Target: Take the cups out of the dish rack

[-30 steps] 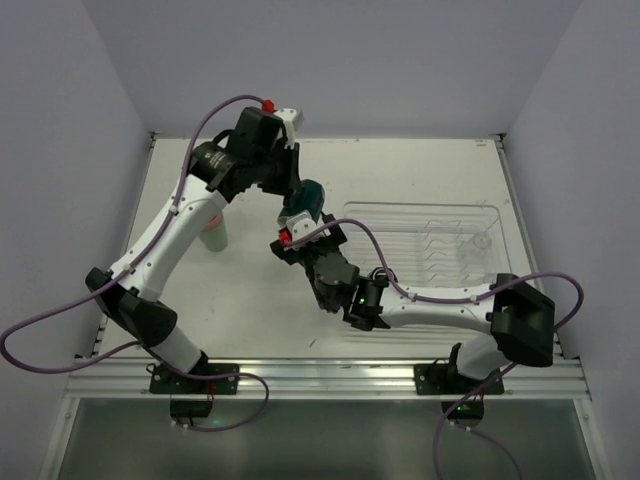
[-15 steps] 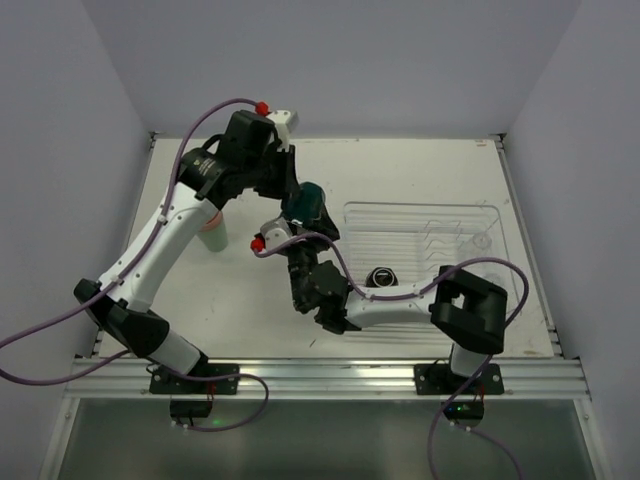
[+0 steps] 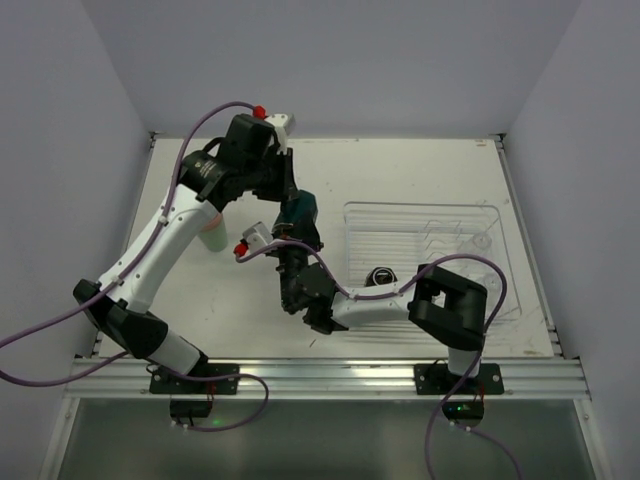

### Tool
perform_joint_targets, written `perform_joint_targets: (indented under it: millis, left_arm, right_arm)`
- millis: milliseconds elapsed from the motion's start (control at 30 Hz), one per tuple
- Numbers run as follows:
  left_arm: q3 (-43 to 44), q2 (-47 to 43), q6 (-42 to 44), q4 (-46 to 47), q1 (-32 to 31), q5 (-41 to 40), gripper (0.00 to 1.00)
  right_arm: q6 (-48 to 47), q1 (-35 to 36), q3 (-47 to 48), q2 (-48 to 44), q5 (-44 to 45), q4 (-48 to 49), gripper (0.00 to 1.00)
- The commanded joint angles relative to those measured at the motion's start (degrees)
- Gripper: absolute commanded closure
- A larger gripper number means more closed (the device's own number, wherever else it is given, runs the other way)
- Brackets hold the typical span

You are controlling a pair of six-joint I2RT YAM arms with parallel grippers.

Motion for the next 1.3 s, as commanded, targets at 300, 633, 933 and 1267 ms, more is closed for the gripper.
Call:
perform_joint_targets:
  millis: [300, 633, 933, 1267]
  left_arm:
    - [7.83, -5.33, 0.19, 5.02, 0.19, -7.2, 0.0]
    - [-9.5, -20.6, -3.32, 14.31, 0.28, -14.69, 0.02]
    - [-19.49, -33.62, -5.17, 13.27, 0.19, -31.11, 0.11]
    - [-28.53, -46.71, -3.76, 21.96, 0.28, -42.63, 0.25]
  right_arm:
    - [32.99, 1.15, -4.34, -19.63, -0.05, -15.54, 1.0]
    - [87.41, -4.39, 6.73, -30.8, -16.3, -82.95, 1.0]
    - [94.89, -11.5, 18.03, -27.91, -34.04, -98.5, 1.0]
    - [92.7, -18.63, 51.19, 1.62, -55.24, -114.17, 1.0]
